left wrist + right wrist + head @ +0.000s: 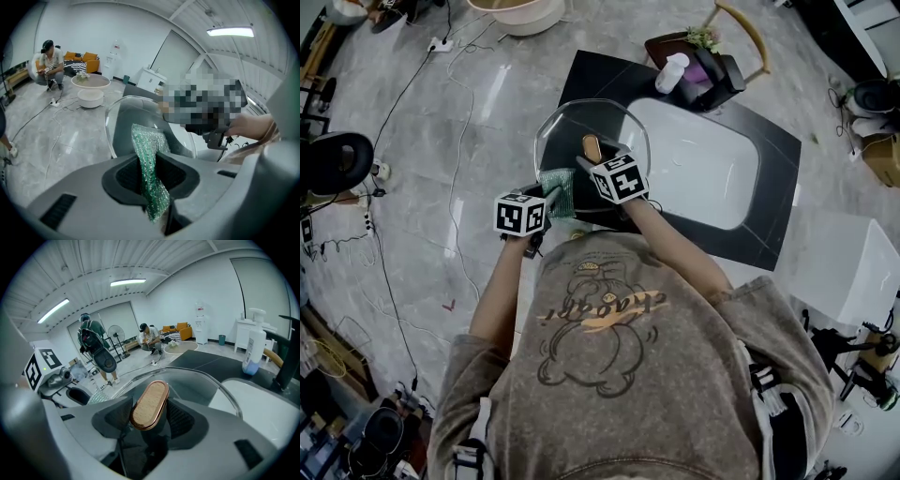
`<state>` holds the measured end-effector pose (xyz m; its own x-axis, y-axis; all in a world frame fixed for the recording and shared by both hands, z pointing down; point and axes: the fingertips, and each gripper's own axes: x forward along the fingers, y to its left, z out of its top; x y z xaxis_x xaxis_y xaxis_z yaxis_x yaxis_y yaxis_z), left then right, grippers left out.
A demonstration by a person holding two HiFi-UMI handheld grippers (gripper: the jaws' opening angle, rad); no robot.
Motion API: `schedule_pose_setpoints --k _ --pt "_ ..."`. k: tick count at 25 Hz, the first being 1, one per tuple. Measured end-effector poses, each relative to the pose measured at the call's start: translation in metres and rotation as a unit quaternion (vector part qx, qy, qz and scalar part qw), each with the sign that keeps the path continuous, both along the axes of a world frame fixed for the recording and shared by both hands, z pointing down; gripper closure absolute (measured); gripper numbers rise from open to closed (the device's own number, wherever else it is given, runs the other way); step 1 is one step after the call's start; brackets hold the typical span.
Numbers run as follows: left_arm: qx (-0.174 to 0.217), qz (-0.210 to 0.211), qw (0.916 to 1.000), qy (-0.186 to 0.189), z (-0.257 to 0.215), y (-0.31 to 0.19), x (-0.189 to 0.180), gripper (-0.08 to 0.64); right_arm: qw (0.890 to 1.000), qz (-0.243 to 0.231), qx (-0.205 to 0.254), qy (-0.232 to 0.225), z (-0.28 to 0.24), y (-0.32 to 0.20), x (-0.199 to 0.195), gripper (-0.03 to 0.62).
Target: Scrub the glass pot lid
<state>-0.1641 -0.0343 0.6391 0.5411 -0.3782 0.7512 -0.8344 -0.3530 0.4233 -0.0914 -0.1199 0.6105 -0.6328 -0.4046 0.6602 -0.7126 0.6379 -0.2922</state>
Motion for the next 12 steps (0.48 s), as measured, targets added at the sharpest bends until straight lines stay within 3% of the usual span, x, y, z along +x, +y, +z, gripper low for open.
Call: schedule_pose_setpoints --k 6,12 --pt "-0.003 -0.041 0.9988 -0.028 0.002 -0.020 -0.038 0.469 1.000 0.002 0.000 0.001 0.001 0.000 -0.001 0.350" --pt "-0.004 -0.062 0.9977 -0.028 -0.003 -0.043 -0.048 0.469 1.000 0.004 0.001 0.002 0.001 0.000 0.000 0.350"
